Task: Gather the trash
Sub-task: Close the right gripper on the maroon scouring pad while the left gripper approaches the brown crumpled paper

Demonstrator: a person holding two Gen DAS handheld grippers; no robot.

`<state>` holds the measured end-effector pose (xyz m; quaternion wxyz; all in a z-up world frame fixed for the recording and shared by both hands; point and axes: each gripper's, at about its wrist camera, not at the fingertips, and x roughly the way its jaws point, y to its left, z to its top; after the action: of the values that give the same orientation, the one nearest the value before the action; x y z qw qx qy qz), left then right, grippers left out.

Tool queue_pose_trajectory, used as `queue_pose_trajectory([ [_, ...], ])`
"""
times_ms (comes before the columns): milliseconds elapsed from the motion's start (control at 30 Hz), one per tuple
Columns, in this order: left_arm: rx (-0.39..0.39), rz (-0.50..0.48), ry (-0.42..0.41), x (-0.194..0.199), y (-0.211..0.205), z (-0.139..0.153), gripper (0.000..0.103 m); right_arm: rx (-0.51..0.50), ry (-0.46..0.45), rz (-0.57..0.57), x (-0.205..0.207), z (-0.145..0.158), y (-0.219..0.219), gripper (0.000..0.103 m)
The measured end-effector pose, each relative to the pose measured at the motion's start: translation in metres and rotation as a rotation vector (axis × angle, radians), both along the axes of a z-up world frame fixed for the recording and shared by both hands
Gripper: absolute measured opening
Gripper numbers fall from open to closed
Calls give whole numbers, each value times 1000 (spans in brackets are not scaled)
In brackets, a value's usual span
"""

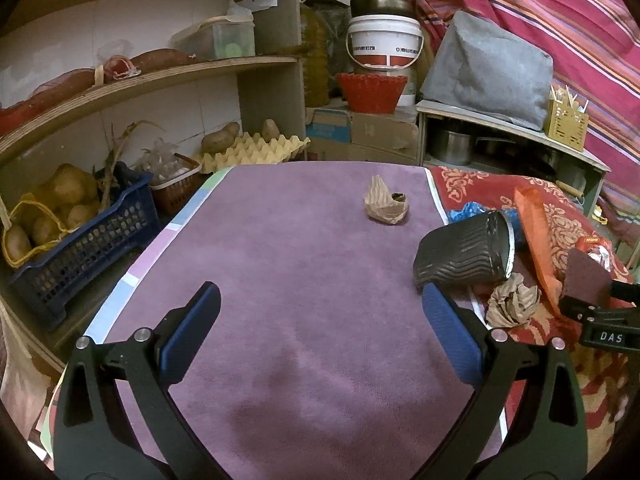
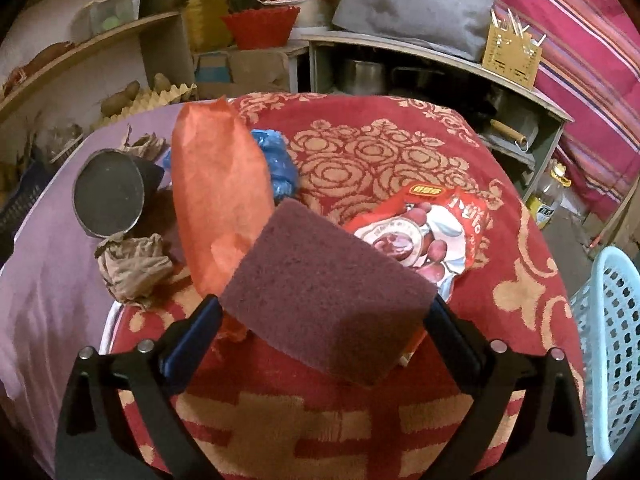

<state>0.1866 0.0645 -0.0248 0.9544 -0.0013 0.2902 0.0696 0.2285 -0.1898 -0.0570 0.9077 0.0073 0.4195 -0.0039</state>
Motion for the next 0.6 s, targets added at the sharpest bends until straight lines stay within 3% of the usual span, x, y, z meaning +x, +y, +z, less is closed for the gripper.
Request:
queue_pose_trajectory([
  [300, -7, -3, -4, 0, -1, 1, 98, 43, -34, 14, -12, 13, -12, 96],
  [600, 5, -37, -12, -7, -25, 3, 98, 26, -154, -31, -46, 50, -48, 96],
])
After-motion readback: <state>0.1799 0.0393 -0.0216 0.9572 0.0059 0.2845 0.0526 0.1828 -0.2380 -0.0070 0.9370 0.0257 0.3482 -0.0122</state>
